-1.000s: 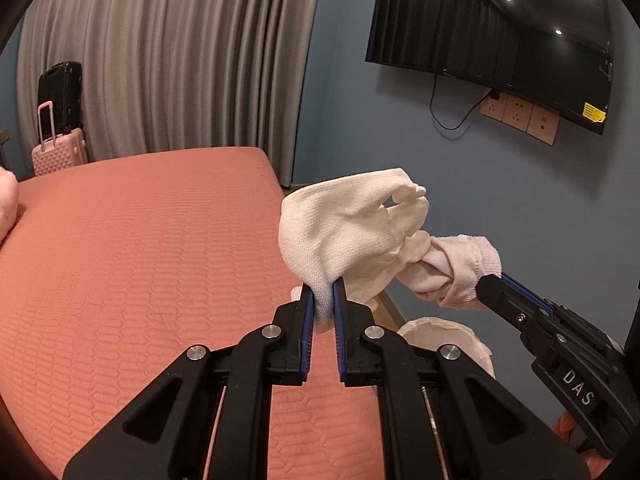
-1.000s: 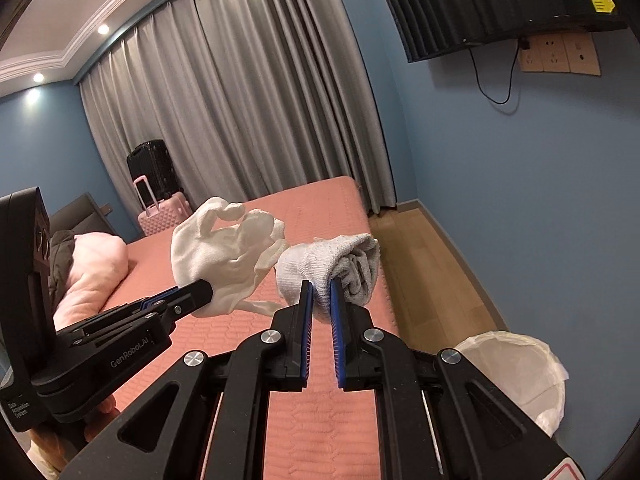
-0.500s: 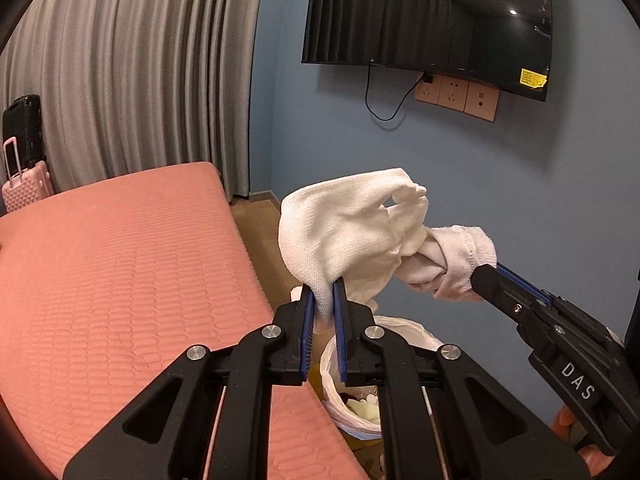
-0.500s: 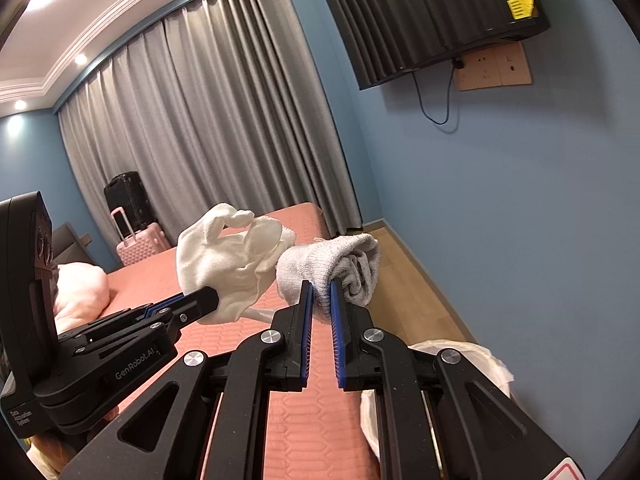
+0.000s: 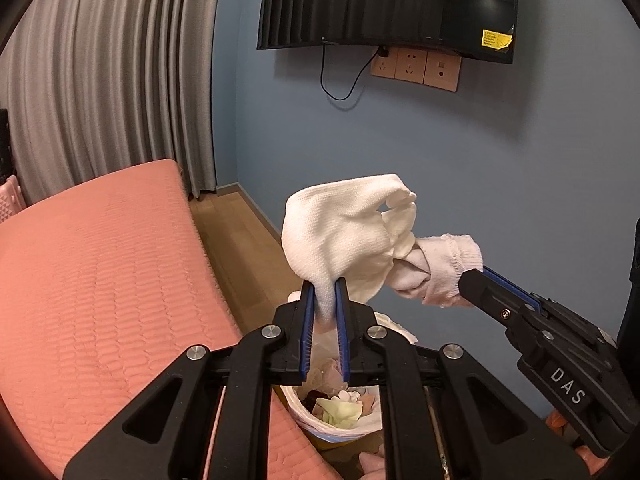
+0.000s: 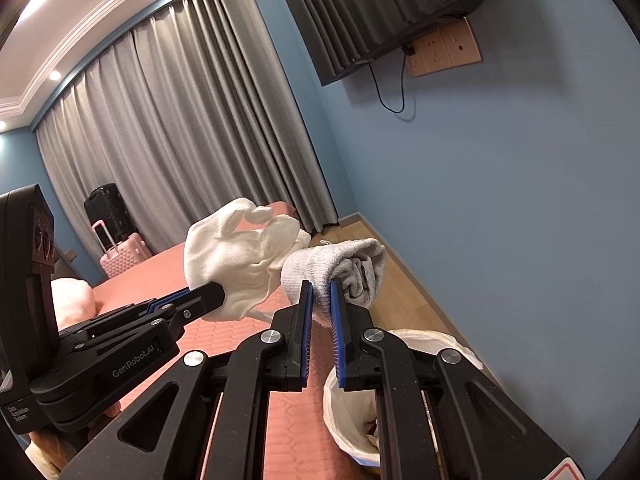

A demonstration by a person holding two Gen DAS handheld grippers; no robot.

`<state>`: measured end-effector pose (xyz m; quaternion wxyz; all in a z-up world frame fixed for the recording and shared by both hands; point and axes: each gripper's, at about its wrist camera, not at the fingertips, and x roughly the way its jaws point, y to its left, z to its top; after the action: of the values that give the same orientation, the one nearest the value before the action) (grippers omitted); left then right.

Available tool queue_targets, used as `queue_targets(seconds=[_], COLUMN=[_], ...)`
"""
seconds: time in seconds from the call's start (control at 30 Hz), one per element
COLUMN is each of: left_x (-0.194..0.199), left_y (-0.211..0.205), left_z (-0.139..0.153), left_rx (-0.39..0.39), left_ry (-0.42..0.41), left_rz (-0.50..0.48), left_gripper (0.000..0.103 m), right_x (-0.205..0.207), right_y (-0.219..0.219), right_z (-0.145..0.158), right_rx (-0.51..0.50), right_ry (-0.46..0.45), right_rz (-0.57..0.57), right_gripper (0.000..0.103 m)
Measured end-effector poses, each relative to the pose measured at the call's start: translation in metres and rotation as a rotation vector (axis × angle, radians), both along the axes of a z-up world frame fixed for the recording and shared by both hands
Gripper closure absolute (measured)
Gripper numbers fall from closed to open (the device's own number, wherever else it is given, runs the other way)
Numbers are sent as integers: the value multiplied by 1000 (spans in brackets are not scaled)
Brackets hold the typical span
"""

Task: Collect trash
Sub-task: 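Open both tools above the bin to drop the socks inside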

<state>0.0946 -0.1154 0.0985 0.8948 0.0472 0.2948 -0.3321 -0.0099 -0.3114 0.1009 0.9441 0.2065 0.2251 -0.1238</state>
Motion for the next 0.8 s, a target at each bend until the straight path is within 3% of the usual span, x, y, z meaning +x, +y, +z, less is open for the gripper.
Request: queue_targets(seconds=[0.2,0.33,0.4,0.6,0.67,0.8], left_x=[10,16,16,17,16,12], left_y=[-18,-20,-19,-11,-7,3], left_z=[-12,-19,-21,-27,-28,-30], left_rx=[7,0,-6,7,7,26], left_ry=[24,31,29,36,36,20], left_rz=[-17,9,22,43,51,78], left_gripper=[86,53,44,43,43,40], right_x=[10,16,17,22,21,19], right_y=[-15,-21,-21,-12,-9,2], right_z=[-17,-27,-31,-37,-39,-41], right_rx=[5,14,12,6,4,-7], right_ry=[37,53,64,110,125,151], right_rz=[-15,-25,-23,-21,-20,-7], right_gripper=[94,93,92,89,81,74])
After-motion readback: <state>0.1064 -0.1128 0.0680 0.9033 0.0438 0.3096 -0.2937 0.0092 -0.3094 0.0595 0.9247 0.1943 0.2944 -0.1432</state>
